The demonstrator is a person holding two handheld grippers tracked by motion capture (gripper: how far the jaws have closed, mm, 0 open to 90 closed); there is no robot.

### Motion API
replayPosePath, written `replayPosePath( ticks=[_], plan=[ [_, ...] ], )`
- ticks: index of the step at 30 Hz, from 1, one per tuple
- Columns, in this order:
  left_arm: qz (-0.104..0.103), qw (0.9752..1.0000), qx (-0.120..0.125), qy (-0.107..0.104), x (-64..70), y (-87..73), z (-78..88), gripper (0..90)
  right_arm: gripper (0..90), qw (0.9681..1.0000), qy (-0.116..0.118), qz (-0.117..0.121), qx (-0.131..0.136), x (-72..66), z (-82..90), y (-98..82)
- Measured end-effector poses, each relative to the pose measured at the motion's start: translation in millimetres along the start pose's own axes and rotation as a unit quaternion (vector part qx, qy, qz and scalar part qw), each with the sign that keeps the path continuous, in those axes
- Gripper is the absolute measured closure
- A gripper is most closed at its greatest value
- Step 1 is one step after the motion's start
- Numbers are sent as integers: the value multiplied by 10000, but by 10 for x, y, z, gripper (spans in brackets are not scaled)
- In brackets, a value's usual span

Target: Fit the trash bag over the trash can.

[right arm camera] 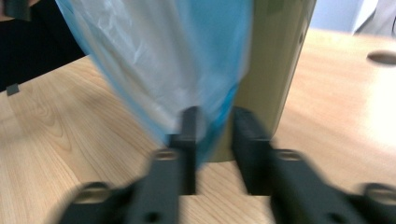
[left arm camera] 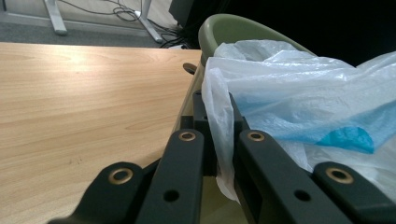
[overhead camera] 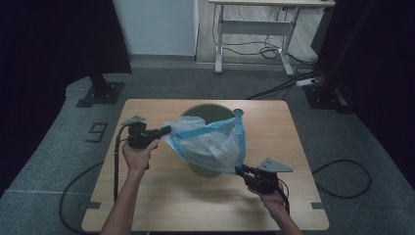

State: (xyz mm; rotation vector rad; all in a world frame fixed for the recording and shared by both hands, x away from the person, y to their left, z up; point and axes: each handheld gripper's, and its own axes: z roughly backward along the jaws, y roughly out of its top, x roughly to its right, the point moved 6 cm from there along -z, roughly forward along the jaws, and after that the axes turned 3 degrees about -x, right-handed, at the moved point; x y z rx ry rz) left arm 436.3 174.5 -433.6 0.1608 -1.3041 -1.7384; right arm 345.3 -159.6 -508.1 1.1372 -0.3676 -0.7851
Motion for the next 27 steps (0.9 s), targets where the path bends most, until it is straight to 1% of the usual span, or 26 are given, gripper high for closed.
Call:
replayPosePath(
  ticks=[1,3,4,6,8,9,11,13,16,18,20,21,22,23,24,25,26,27],
  plan=[
    [-8,10000,2,2,0,1,5,893,602,10000,2,26,70,2,60,27],
    [-11,10000,10,3,4,2,11,893,551,9998,20,-6,215,17,181,103],
    [-14,10000,24,5,11,4,14,893,533,9996,-22,-1,289,31,255,158],
    [-26,10000,37,0,25,5,14,893,504,9989,-96,22,453,51,425,309],
    [-35,10000,55,-7,46,6,10,893,483,9983,-138,68,559,58,540,444],
    [-37,10000,61,-11,54,6,7,893,474,9979,-120,83,629,60,605,550],
    [-32,10000,70,-19,70,7,0,893,459,9975,-74,111,687,54,668,719],
    [-29,10000,77,-26,82,9,-8,893,445,9974,1,171,697,42,681,875],
    [-43,10000,73,-19,92,16,-10,893,437,9972,0,250,705,34,614,1049],
    [-48,10000,81,-25,97,25,-4,893,434,9976,84,197,652,33,504,1145],
    [-59,9999,94,-20,100,33,4,893,434,9980,98,160,599,35,413,1202],
    [-58,9999,101,-21,100,36,7,893,448,9982,122,129,580,36,359,1238],
    [-52,9999,108,-27,100,37,9,893,488,9981,165,105,580,32,321,1262],
    [-39,9999,116,-40,101,38,12,893,551,9978,271,82,598,20,290,1281],
    [-39,9999,123,-50,103,40,15,893,662,9974,392,96,597,2,271,1292],
    [-42,9999,141,-59,107,45,27,893,755,9972,441,154,592,-11,260,1294],
    [-51,9998,159,-56,108,50,38,893,823,9974,362,329,530,-20,242,1287],
    [-53,9998,177,-44,103,55,51,894,871,9975,192,510,444,-12,227,1270]
  ],
)
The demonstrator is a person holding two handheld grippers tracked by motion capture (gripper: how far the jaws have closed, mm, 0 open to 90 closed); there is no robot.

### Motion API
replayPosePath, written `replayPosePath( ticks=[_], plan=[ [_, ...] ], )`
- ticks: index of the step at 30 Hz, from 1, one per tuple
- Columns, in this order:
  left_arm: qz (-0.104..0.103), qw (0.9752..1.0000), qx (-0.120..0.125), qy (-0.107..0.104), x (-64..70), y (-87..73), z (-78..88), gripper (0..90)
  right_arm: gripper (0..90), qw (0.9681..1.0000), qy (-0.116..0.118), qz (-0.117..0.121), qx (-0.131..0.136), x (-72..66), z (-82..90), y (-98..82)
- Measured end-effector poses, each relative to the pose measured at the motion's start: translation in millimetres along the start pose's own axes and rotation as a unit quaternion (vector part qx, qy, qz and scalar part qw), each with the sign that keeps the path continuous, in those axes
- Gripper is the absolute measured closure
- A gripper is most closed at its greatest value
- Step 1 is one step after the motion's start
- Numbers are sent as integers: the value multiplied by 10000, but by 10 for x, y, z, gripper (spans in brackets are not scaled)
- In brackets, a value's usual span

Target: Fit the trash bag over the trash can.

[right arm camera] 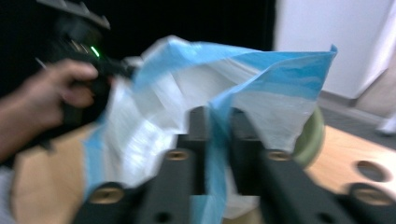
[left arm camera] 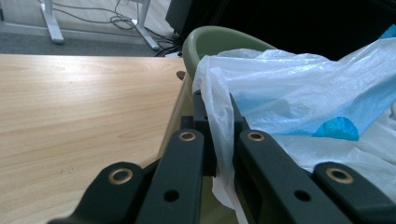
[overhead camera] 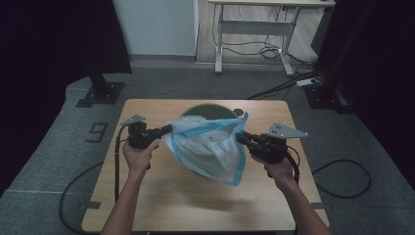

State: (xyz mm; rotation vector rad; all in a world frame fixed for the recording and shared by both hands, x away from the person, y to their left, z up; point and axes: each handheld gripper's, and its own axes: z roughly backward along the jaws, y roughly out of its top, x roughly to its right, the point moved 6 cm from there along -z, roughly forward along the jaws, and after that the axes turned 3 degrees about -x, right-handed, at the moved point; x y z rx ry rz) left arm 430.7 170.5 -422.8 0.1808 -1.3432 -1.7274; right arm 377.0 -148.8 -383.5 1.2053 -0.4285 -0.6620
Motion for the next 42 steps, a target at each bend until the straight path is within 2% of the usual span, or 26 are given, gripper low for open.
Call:
replayPosePath(
  ticks=[1,3,5,8,13,16,18,22,25,27,28,29,31,32,34,36,40,42],
  plan=[
    [7,10000,26,10,-6,6,12,893,885,9998,-122,107,-81,25,-8,-23],
    [9,10000,81,53,-24,16,40,894,886,9996,-245,80,-145,103,-14,-75],
    [36,9999,143,75,-46,23,66,894,886,9989,-382,155,-221,186,-8,-124],
    [74,9997,220,125,-84,31,101,894,887,9973,-582,368,-255,360,3,-218],
    [114,9994,235,212,-136,30,96,894,886,9965,-693,269,-373,595,-54,-390],
    [97,9994,199,275,-158,10,77,894,886,9967,-672,213,-399,679,-98,-485],
    [135,9994,178,268,-171,-3,60,894,886,9953,-776,174,-561,751,-138,-576],
    [182,9994,124,266,-189,-16,25,894,886,9927,-912,-372,-691,931,-242,-759],
    [219,9994,74,250,-200,-26,-26,894,886,9910,-894,-675,-727,995,-355,-869],
    [220,9994,69,246,-197,-30,-44,894,883,9902,-834,-796,-783,996,-430,-931],
    [216,9994,66,252,-193,-29,-46,894,856,9901,-803,-812,-822,985,-471,-964],
    [204,9995,68,248,-189,-27,-45,894,789,9899,-830,-787,-834,978,-489,-978],
    [179,9995,82,244,-183,-19,-37,894,624,9881,-1094,-688,-838,985,-464,-963],
    [180,9995,88,230,-180,-14,-32,894,581,9882,-1170,-671,-726,988,-415,-925],
    [175,9996,111,184,-169,-3,-23,894,539,9879,-1274,-766,-432,1005,-274,-815],
    [183,9996,163,129,-145,10,-14,894,508,9873,-1381,-742,-269,1021,-135,-691],
    [181,9996,157,116,-123,10,-23,894,460,9900,-1297,-558,-43,981,-2,-452],
    [185,9997,131,123,-121,12,-33,894,428,9926,-1185,-276,-47,920,-44,-345]
  ],
)
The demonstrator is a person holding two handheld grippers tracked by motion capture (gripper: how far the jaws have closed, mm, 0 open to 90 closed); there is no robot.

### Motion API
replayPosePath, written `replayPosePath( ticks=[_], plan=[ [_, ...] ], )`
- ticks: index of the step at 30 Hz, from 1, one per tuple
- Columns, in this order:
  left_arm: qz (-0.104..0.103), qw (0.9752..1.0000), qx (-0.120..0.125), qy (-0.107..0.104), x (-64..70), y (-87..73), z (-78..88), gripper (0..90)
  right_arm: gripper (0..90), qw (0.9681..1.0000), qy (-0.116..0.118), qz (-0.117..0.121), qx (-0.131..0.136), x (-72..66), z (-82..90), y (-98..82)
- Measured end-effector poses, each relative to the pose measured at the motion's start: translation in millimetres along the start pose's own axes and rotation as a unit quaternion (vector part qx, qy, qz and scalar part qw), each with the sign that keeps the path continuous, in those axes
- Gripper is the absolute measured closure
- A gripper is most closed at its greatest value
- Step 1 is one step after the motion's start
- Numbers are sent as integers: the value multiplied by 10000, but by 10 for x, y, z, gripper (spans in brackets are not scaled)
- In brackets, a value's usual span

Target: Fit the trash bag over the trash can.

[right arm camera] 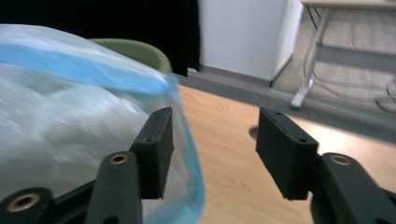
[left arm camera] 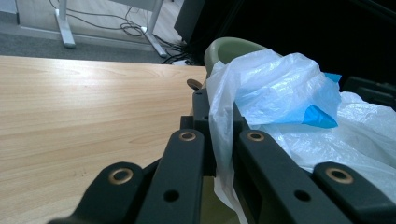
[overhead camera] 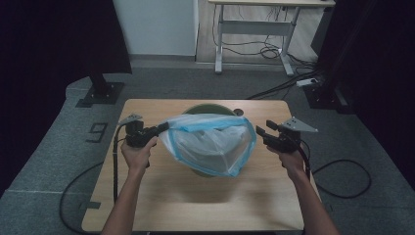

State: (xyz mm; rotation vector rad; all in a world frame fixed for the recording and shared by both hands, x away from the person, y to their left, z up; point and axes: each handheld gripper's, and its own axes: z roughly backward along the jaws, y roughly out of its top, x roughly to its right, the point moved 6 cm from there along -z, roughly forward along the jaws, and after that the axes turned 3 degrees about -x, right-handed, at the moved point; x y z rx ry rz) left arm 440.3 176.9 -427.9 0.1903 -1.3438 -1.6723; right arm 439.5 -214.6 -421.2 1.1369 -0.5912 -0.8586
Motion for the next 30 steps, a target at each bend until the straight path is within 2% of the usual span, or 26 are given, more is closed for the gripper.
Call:
replayPosePath(
  ticks=[2,6,10,13,16,20,23,26,30],
  plan=[
    [-3,10000,19,-4,13,9,-6,894,422,9995,107,297,-71,-74,-68,66],
    [-60,10000,16,-17,43,27,-12,894,421,9978,364,506,-209,-143,-225,118],
    [-81,9999,-5,-70,53,42,-20,894,469,9983,373,358,-283,-63,-327,72],
    [-91,9999,-17,-101,58,51,-32,894,513,9982,410,366,-251,-58,-367,67],
    [-88,9999,-23,-109,65,59,-34,894,617,9978,494,407,-144,-86,-409,92],
    [-105,9999,-11,-114,73,71,-25,894,804,9969,462,553,-330,-89,-483,61],
    [-116,9999,-15,-108,68,88,-19,894,885,9967,460,600,-282,-91,-491,82],
    [-175,9998,-28,-55,53,122,-28,894,887,9973,350,617,-167,-83,-493,145],
    [-201,9998,-13,-28,22,171,-60,894,888,9982,70,587,-38,-42,-516,253]
  ],
)
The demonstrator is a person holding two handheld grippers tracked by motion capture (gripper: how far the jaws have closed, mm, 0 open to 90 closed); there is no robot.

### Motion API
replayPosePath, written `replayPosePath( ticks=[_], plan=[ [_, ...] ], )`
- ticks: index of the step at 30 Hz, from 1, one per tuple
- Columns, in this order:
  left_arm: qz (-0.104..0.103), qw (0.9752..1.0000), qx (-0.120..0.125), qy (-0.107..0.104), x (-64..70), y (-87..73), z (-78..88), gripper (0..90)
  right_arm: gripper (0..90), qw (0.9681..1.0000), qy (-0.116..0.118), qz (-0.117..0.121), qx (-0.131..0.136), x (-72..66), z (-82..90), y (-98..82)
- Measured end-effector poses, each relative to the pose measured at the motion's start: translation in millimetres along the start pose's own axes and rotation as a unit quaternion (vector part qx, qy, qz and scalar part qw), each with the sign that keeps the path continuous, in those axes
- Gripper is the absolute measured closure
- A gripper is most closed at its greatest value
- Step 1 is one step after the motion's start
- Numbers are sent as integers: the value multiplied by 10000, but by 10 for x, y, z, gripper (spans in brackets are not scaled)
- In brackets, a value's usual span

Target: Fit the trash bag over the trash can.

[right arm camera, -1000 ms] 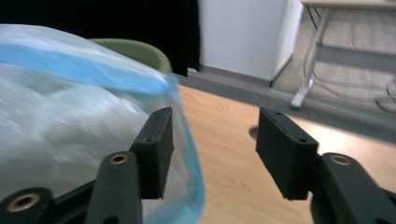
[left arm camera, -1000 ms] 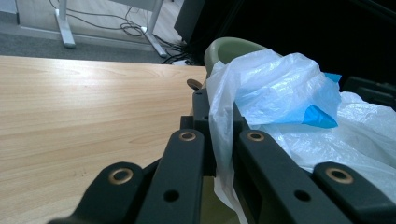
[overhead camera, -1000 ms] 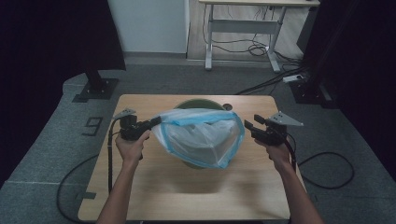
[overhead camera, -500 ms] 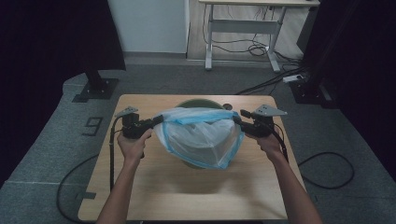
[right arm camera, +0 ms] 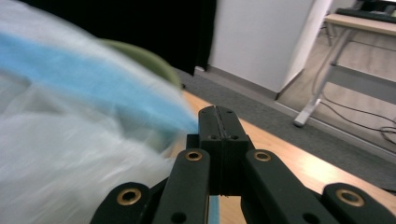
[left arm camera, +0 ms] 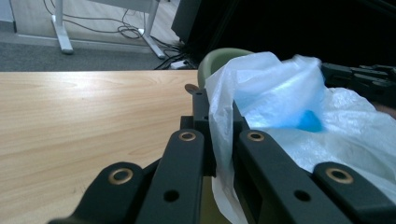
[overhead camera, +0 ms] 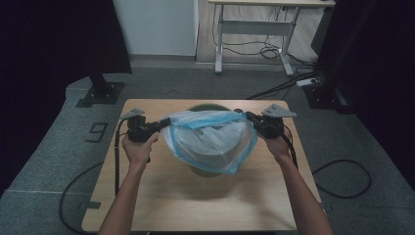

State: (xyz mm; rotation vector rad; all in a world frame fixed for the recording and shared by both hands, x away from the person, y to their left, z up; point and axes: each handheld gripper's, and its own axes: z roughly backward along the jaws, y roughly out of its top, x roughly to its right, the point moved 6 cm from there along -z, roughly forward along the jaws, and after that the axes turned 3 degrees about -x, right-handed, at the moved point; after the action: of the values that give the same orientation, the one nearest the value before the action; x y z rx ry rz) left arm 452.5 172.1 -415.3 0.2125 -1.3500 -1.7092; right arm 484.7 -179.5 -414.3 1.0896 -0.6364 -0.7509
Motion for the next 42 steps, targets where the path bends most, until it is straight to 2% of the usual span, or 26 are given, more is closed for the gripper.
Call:
replayPosePath(
  ticks=[4,7,12,20,24,28,31,38,42],
  plan=[
    [-6,10000,-24,15,-17,33,-46,894,888,9999,-100,-28,-5,36,-58,57],
    [51,10000,-22,-48,-28,38,-72,894,888,9999,-119,-38,-22,53,-110,84],
    [81,9999,-37,-62,-45,26,-103,894,888,9998,-132,-125,-39,58,-192,61],
    [200,9998,-11,32,-136,34,-141,893,888,9987,-201,-457,-49,99,-391,-22],
    [349,9993,-46,82,-239,21,-206,893,888,9980,-212,-592,-92,107,-487,-79],
    [397,9990,-166,124,-293,-22,-298,893,889,9970,-110,-750,-154,78,-581,-144],
    [437,9985,-299,171,-337,-67,-383,893,889,9968,-40,-758,-249,40,-651,-193],
    [485,9978,-414,172,-377,-121,-505,893,890,9953,141,-813,-499,0,-753,-295],
    [566,9963,-639,135,-394,-198,-620,893,890,9940,276,-833,-648,-35,-805,-361]
  ],
)
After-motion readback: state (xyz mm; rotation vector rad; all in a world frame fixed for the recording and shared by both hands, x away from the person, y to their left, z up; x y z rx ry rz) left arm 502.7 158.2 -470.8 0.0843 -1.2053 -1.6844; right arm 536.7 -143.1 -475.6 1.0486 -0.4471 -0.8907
